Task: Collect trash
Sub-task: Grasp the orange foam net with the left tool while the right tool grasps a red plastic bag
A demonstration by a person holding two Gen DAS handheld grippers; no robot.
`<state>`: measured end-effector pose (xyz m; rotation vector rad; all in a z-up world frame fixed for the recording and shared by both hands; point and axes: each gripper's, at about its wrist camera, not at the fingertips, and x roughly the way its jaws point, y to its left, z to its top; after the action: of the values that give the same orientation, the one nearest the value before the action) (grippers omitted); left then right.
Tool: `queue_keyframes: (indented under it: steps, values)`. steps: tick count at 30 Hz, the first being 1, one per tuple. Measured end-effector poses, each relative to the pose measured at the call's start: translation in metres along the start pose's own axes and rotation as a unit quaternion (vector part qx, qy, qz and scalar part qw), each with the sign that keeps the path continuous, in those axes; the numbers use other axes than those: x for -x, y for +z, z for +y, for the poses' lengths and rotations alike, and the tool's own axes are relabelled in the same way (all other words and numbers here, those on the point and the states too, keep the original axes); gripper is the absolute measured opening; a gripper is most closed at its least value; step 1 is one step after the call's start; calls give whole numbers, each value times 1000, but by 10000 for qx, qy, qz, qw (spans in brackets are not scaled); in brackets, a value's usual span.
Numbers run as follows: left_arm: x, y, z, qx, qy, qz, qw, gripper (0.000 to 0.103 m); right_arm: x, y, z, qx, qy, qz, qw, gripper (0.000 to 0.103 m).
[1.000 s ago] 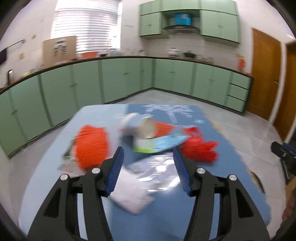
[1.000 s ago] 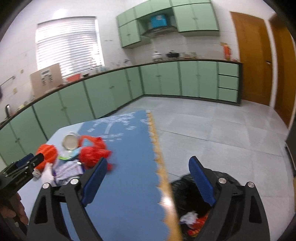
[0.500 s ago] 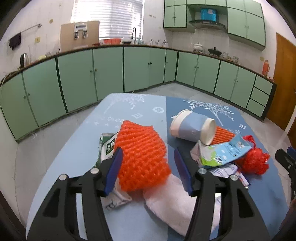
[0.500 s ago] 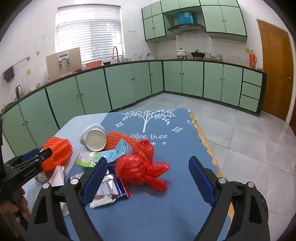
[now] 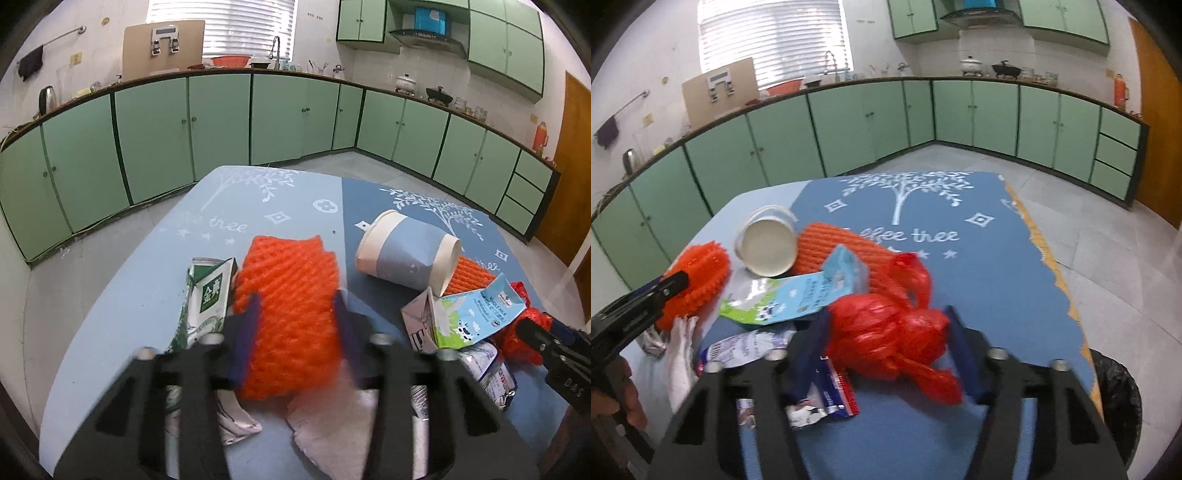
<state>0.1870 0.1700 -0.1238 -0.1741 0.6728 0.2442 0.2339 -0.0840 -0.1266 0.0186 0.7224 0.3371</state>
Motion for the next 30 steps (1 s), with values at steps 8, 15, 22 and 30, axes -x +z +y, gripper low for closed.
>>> queue_keyframes:
  steps: [8, 15, 22, 30]
  values:
    - [18, -1, -3, 69, -145, -310, 9994, 16, 19, -2, 1, -66, 275, -127, 9995, 27]
    - [56, -1, -6, 44, -269, -760, 9967, 14, 56, 2, -7, -132, 305, -420, 9986, 27]
    - [97, -3, -27, -177, -490, -1179, 9917, 14, 98, 1, -18, -241, 186, -781, 9965, 27]
    - [130, -9, -76, -434, -1161, -1386, 9826, 14, 144, -5, -47, -395, -61, -1056, 9936, 27]
